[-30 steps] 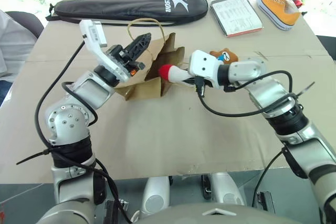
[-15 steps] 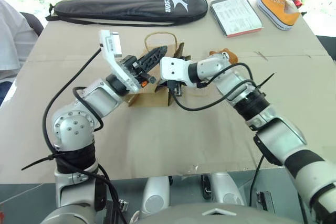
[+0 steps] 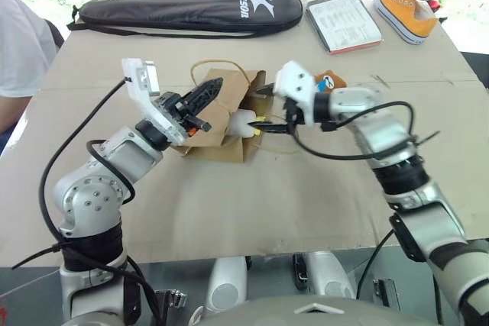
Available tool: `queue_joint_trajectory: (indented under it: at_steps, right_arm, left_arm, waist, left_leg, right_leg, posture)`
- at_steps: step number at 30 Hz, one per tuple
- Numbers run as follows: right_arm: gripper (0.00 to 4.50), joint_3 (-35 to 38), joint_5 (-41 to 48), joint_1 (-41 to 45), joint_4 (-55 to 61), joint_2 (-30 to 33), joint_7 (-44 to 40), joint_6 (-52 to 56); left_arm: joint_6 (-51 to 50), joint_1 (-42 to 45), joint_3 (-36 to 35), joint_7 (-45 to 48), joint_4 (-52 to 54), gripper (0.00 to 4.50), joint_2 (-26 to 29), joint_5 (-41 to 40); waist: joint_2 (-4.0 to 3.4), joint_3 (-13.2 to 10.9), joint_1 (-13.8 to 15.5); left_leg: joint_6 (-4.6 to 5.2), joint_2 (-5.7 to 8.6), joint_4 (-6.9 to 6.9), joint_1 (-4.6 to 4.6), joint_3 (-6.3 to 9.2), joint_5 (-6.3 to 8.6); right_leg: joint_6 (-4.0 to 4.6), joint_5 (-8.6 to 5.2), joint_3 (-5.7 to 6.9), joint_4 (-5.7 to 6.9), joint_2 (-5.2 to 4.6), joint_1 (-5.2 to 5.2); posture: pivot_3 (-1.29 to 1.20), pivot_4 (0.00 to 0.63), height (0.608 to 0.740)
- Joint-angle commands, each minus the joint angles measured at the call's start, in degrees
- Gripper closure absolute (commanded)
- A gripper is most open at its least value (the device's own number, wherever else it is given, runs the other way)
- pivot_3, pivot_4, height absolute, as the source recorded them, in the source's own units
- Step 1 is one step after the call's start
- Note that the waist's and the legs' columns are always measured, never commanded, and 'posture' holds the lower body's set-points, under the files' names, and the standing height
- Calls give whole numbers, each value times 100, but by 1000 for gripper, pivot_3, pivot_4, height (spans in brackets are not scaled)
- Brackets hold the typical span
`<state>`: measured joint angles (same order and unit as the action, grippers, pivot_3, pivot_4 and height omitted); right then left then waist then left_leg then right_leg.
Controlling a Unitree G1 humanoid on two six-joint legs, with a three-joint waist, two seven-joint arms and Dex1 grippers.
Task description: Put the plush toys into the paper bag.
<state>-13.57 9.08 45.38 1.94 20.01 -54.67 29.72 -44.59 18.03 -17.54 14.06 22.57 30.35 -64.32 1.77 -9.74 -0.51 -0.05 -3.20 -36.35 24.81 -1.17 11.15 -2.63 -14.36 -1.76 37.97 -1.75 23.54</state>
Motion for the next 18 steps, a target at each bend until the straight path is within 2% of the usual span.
queue_joint_trajectory:
  at_steps: [1, 4, 6, 8, 12, 15, 18]
  right_arm:
    - [1026, 652, 220, 0, 377, 364, 318, 603]
    - [1026, 583, -194, 69, -208, 654, 610, 389]
    - [1026, 371, -614, 267, -1117, 698, 895, -76]
    - [1026, 239, -908, 508, -2057, 597, 1187, -462]
    - [1026, 62, -1441, 1314, -4738, 139, 1909, -1680]
    - [1026, 151, -1526, 1705, -5844, -56, 2062, -2180]
    - [2110, 172, -1589, 1855, -6278, -79, 2026, -2589]
  left_arm:
    - [225, 139, -103, 53, 21, 4500, -7, 168]
    - [260, 172, -127, 27, -5, 4500, -27, 202]
    - [279, 157, -111, 47, 12, 4500, -42, 227]
    - [293, 156, -96, 58, 15, 4500, -62, 258]
    - [310, 202, -65, 65, 18, 4500, -110, 294]
    - [295, 196, -64, 63, 84, 4500, -123, 274]
    - [254, 135, -53, 97, 198, 4500, -78, 264]
  waist:
    - [1, 1, 5]
    - [2, 1, -14]
    - [2, 1, -41]
    - [1, 1, -69]
    - [2, -1, -114]
    - [2, -2, -144]
    - [2, -2, -141]
  left_leg:
    - [0, 3, -1, 0, -3, 0]
    - [0, 5, -2, -3, -9, 0]
    - [0, 4, -2, -5, -9, 0]
    - [1, 3, -2, -9, -12, 0]
    - [1, 3, 0, -5, -11, 0]
    - [2, 4, 4, 1, -11, 0]
    - [2, 4, 5, 1, -10, 1]
  right_leg:
    - [0, 0, -1, -2, -5, -1]
    - [0, 0, -3, -5, -7, -1]
    - [1, -1, -3, -3, -5, -1]
    - [0, 0, -10, -2, 0, 0]
    - [0, 0, -18, -5, 6, 2]
    - [-1, 1, -19, -7, 5, 4]
    - [-2, 1, -18, -7, 3, 3]
  posture:
    - [0, 150, 740]
    - [0, 150, 740]
    - [0, 150, 740]
    - [0, 150, 740]
    - [0, 150, 740]
    - [0, 150, 740]
    - [0, 150, 740]
